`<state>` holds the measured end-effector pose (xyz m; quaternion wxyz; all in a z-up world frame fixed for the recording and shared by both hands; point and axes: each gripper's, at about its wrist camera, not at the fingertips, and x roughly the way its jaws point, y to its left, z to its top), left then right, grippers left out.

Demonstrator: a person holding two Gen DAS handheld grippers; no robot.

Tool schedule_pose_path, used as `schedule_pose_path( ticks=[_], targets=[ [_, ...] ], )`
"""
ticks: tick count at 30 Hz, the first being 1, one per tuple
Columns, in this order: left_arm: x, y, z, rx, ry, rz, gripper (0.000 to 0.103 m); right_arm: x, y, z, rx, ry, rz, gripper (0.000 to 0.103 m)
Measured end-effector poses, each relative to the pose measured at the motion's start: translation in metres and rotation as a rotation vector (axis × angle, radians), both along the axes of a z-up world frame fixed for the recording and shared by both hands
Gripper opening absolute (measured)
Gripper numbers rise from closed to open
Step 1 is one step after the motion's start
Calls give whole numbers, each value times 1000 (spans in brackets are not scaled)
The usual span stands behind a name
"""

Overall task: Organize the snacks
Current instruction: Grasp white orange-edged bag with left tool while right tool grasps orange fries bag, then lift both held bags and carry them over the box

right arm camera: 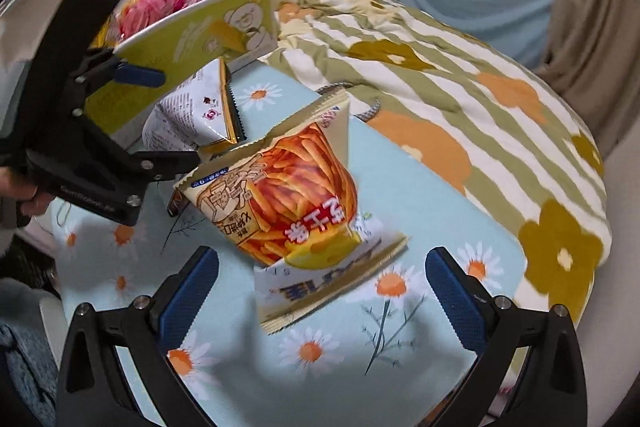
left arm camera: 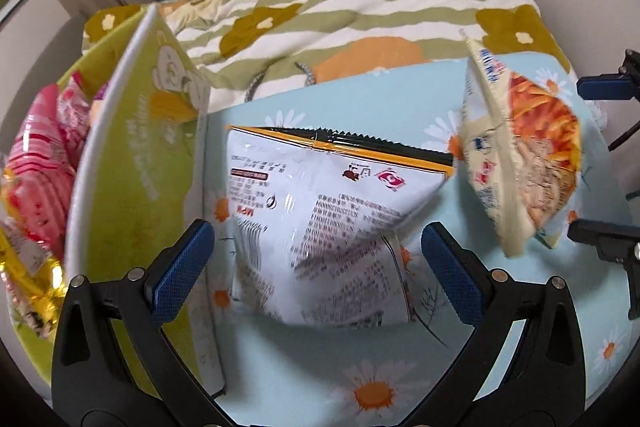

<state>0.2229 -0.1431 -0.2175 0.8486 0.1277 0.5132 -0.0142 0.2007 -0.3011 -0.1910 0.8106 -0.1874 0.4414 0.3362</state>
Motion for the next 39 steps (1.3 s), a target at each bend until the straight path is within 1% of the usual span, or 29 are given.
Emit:
schedule_pose_path(
  ticks=[3,5,7,10,11,13,15,16,18,21,23,26,28,30,34,39],
  targets=[
    [9,3,-10,-12,26,13,103,4,5,-3,-1,-12,46,103],
    [14,6,-16,-21,40,22,101,6,9,-5,-6,-16,71,103],
    [18,7,-21,-28,58,25,90,8,13,-8,-16,-25,98,103],
    [22,14,-26,-58,84,34,84,11,22,-12,-33,-36,136,102],
    [23,16,-26,-73,86,38,83,13,24,-13,-36,-30,143,100],
    [22,19,-25,-90,88,41,78,17,27,-16,-35,-15,152,91],
    [21,20,-25,-94,93,41,77,21,31,-19,-37,-5,155,87],
    [20,20,-25,-91,92,44,74,21,31,-20,-36,-2,157,86],
    [18,21,-24,-91,89,48,73,24,34,-23,-28,15,159,85],
    [14,20,-23,-95,94,52,73,27,39,-27,-21,39,166,80],
    [12,20,-22,-98,99,55,72,28,43,-29,-27,40,171,78],
    [9,21,-21,-101,106,63,72,28,47,-32,-27,56,174,73],
    [7,23,-21,-111,109,76,72,28,49,-35,-36,62,170,67],
    [4,25,-22,-114,110,83,71,28,50,-36,-41,71,161,64],
    [0,24,-19,-122,104,82,71,29,46,-33,-22,106,114,56],
    [-8,20,-3,-133,79,69,71,30,31,-21,34,147,21,56]
  ],
)
